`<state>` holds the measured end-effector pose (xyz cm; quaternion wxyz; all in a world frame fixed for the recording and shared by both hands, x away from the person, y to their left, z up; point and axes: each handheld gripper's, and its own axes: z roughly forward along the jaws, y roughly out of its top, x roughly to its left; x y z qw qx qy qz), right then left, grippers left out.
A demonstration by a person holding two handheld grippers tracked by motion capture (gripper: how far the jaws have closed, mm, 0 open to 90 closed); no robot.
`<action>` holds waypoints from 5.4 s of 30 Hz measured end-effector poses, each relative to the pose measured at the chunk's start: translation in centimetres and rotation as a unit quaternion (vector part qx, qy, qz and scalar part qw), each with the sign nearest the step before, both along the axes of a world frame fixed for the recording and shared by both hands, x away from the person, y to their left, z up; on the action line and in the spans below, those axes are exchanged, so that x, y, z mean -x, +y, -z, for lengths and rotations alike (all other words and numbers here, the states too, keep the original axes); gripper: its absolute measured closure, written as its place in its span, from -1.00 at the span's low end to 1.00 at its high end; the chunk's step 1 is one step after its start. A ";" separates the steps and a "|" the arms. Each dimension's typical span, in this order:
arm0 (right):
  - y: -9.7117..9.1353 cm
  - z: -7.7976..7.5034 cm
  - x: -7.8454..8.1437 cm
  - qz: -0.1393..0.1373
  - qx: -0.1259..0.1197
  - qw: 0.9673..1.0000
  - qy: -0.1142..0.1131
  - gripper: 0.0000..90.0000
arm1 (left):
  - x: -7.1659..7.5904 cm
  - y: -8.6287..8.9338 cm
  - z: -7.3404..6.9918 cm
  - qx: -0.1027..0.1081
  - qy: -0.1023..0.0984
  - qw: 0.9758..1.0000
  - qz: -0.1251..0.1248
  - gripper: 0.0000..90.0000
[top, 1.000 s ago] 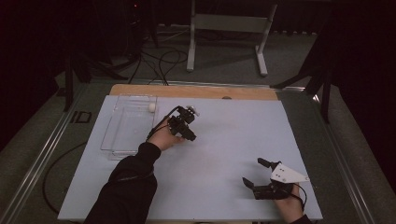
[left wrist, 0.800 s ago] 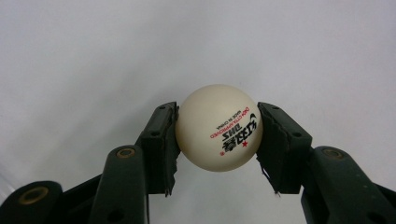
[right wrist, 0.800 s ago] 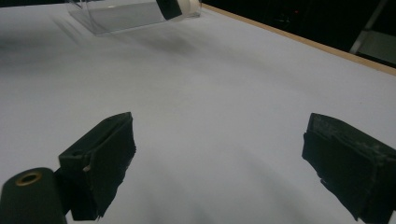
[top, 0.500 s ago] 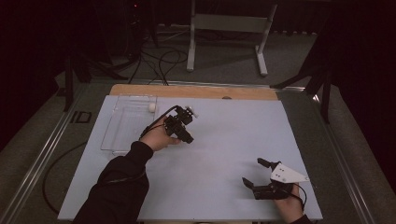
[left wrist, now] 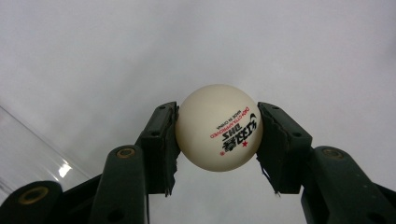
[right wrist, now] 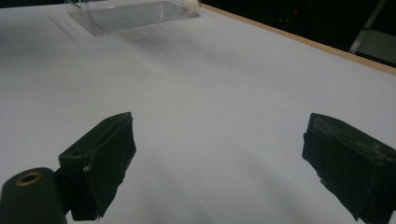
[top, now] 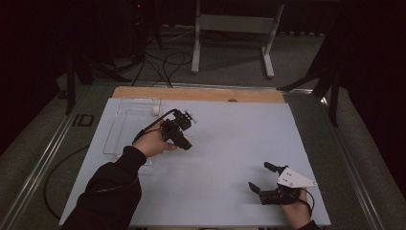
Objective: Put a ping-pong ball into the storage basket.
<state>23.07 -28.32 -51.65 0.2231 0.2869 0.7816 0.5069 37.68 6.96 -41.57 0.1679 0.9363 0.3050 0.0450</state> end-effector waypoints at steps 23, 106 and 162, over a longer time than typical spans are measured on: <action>0.0 -0.1 0.1 0.005 -0.002 1.000 -0.012 -0.80 | 1.4 3.4 -3.1 0.002 -0.004 1.000 0.005 0.16; 0.0 0.0 0.0 0.002 0.003 1.000 -0.009 -0.80 | -1.3 12.7 -0.8 0.046 -0.021 0.984 -0.171 0.16; 0.0 0.0 0.0 0.009 0.009 1.000 -0.009 -0.80 | -2.6 14.1 2.6 0.045 0.031 0.983 -0.174 -0.73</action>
